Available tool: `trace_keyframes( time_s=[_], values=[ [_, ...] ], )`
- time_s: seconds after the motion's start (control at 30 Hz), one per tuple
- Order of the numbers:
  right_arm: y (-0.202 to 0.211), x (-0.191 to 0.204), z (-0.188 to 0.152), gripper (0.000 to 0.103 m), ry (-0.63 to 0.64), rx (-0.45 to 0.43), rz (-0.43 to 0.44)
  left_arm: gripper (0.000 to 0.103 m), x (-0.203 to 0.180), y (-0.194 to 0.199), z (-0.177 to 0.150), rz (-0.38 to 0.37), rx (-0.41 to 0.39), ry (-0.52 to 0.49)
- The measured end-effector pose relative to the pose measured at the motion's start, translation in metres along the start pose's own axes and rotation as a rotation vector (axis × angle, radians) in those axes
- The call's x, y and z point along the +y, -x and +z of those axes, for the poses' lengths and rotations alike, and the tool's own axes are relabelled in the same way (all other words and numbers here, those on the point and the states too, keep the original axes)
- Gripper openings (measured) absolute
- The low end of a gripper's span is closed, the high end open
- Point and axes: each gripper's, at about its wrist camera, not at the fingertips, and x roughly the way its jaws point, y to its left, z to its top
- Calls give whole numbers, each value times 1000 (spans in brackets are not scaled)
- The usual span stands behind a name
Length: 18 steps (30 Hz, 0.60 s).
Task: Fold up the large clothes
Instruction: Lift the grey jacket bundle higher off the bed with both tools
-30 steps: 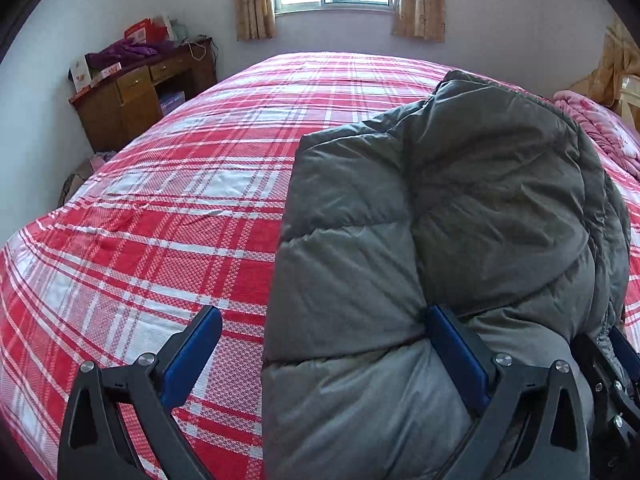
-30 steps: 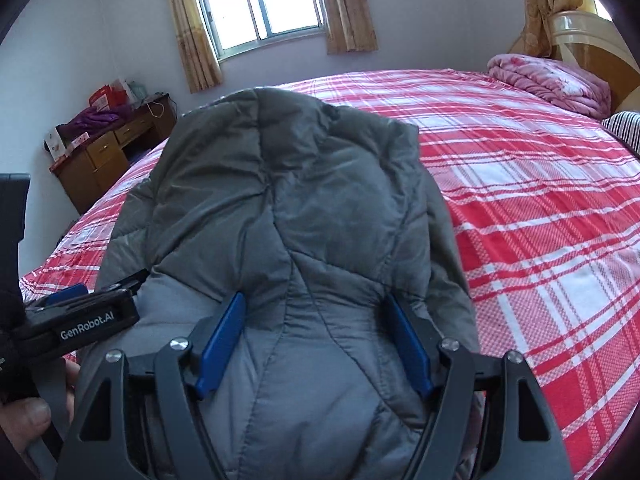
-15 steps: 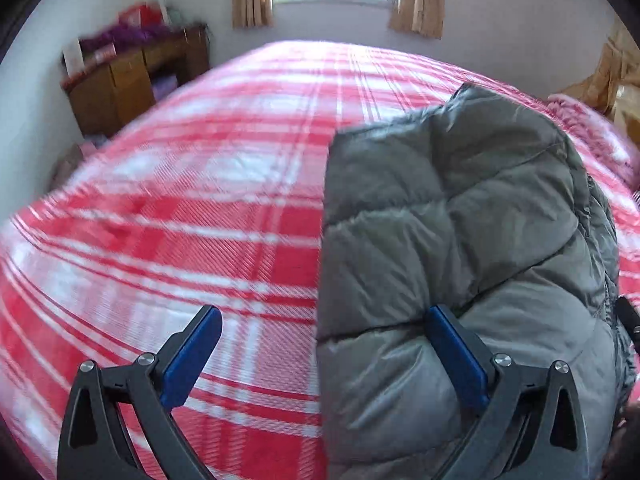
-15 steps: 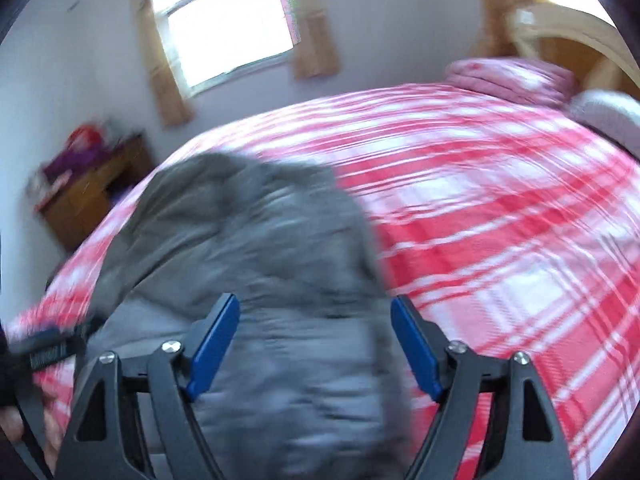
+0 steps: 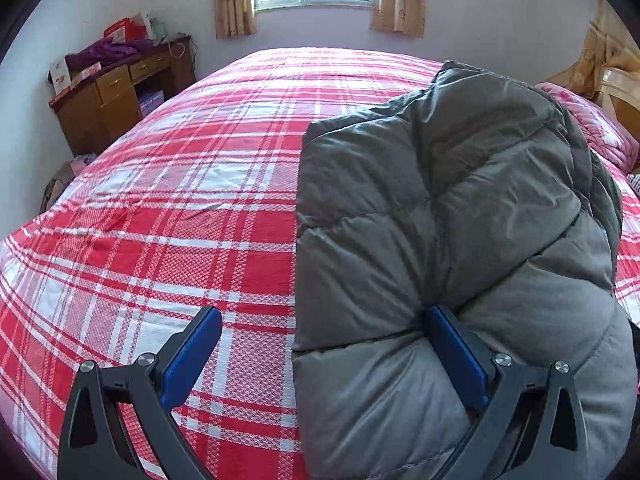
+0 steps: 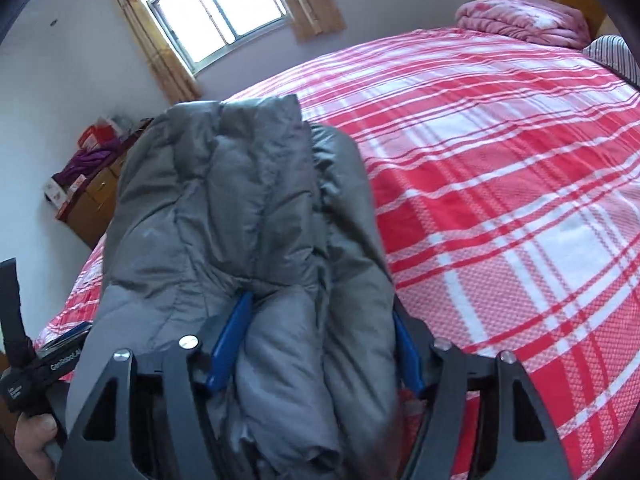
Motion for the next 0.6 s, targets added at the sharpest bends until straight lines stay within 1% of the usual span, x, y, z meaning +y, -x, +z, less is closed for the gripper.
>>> trace_keyframes(
  time_s=[0.03,0.13,0.23,0.27,0.3,0.37,0.43,0.5,0.57,0.6],
  values=[
    [0,-2,0,69,-9,1,30,102,-1,-1,0,-7,5,4],
    [-6,-8,1,71,-42,18,63,102,3,-9,2,-70,43,34],
    [-9,-11,3,72,-55,30,92,102,3,-8,0,-95,36,30],
    [-10,-12,4,71,-50,28,107,102,3,-7,-1,-100,28,23],
    [-9,-11,3,67,-47,25,118,102,2,-6,-1,-107,21,19],
    [-5,-10,0,66,-44,15,146,102,2,-7,-2,-118,23,24],
    [-7,-13,1,66,-47,16,150,102,3,-9,-2,-137,31,28],
    [-12,-12,2,66,-48,29,135,101,4,-10,-2,-150,35,27],
    [-14,-9,3,67,-36,34,127,96,1,-10,-1,-164,27,9],
    [-14,-9,3,64,-32,34,127,93,0,-8,-2,-164,18,-6]
  ],
)
